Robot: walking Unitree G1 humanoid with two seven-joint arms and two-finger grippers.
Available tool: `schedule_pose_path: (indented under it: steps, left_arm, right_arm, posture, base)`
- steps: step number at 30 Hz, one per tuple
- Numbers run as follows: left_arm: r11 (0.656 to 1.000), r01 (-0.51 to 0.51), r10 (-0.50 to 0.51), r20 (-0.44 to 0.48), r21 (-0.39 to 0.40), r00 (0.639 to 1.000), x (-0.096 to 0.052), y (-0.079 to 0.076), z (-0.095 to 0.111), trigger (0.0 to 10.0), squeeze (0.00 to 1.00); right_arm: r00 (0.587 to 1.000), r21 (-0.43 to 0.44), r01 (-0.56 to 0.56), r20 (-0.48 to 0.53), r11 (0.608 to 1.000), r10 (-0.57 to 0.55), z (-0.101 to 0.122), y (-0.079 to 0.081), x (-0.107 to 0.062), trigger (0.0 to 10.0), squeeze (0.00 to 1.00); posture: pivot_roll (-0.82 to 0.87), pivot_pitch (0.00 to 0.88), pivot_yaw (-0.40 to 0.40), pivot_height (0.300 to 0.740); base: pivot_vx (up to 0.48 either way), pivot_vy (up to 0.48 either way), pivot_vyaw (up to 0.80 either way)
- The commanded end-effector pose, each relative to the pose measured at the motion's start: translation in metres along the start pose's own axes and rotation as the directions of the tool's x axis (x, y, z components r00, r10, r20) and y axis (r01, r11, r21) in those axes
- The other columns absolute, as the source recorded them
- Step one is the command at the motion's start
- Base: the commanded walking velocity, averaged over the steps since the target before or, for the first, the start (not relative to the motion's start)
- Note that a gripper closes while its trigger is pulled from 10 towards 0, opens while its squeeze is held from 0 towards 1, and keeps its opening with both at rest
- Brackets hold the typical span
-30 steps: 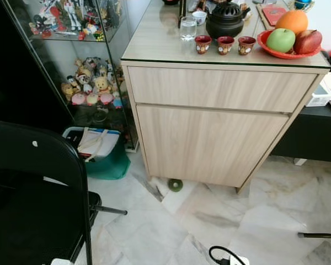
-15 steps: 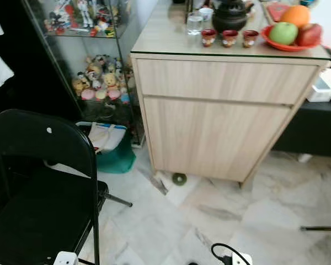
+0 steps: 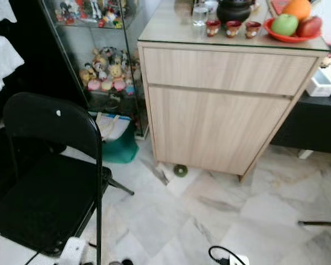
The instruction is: Sweep floor
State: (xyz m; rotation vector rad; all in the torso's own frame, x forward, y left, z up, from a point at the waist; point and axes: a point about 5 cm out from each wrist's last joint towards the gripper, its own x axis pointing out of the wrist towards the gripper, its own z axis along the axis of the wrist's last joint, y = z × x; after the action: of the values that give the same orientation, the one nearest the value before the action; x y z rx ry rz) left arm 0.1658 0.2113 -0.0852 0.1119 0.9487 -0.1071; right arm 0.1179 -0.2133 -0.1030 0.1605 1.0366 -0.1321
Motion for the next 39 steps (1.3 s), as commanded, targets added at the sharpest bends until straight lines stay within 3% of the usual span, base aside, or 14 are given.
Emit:
schedule_pose_path:
  steps: [1, 9, 15, 19, 24, 30, 39]
  left_arm:
    - [1.000, -0.003, 0.002, -0.059, -0.024, 0.998, -0.006, 0.007, -0.019, 10.0, 0.00]
    - [0.999, -0.008, 0.006, -0.055, -0.036, 0.998, -0.012, 0.019, -0.026, 10.0, 0.00]
    - [0.999, 0.014, -0.015, -0.040, -0.036, 0.999, -0.007, 0.002, -0.023, 10.0, 0.00]
    - [0.999, 0.033, -0.034, -0.038, -0.033, 0.999, -0.003, -0.021, -0.022, 10.0, 0.00]
    - [0.999, 0.036, -0.037, -0.041, -0.032, 0.998, -0.001, -0.028, -0.020, 10.0, 0.00]
    - [0.999, 0.030, -0.032, -0.043, -0.034, 0.999, 0.001, -0.026, -0.015, 10.0, 0.00]
    - [0.999, 0.007, -0.009, -0.055, -0.037, 0.998, -0.001, -0.011, -0.015, 10.0, 0.00]
  right_arm:
    - [0.999, 0.015, 0.002, -0.036, 1.000, -0.001, -0.011, 0.001, -0.002, 10.0, 0.00]
    - [0.999, 0.019, 0.004, -0.035, 1.000, -0.003, -0.011, 0.001, -0.002, 10.0, 0.00]
    - [0.999, 0.020, 0.000, -0.034, 1.000, 0.001, -0.010, 0.001, -0.002, 10.0, 0.00]
    - [0.999, 0.021, 0.001, -0.033, 1.000, 0.000, -0.010, 0.001, -0.002, 10.0, 0.00]
    - [0.999, 0.018, 0.001, -0.034, 1.000, -0.001, -0.010, 0.001, -0.002, 10.0, 0.00]
    - [0.999, 0.020, -0.002, -0.032, 1.000, 0.003, -0.009, 0.001, -0.001, 10.0, 0.00]
    - [1.000, 0.019, -0.008, -0.026, 1.000, 0.009, -0.009, 0.000, -0.002, 10.0, 0.00]
  posture:
    - [0.00, 0.129, 0.038, 0.740]
    - [0.00, 0.135, 0.038, 0.740]
    - [0.00, 0.137, 0.038, 0.740]
    - [0.00, 0.141, 0.037, 0.740]
    - [0.00, 0.142, 0.036, 0.740]
    - [0.00, 0.150, 0.036, 0.740]
    - [0.00, 0.157, 0.032, 0.740]
  base:
    - [-0.266, 0.000, 0.00]
    - [-0.267, 0.000, 0.00]
    - [-0.269, 0.000, 0.00]
    - [-0.268, 0.000, 0.00]
    - [-0.270, 0.000, 0.00]
    - [-0.269, 0.000, 0.00]
    - [-0.269, 0.000, 0.00]
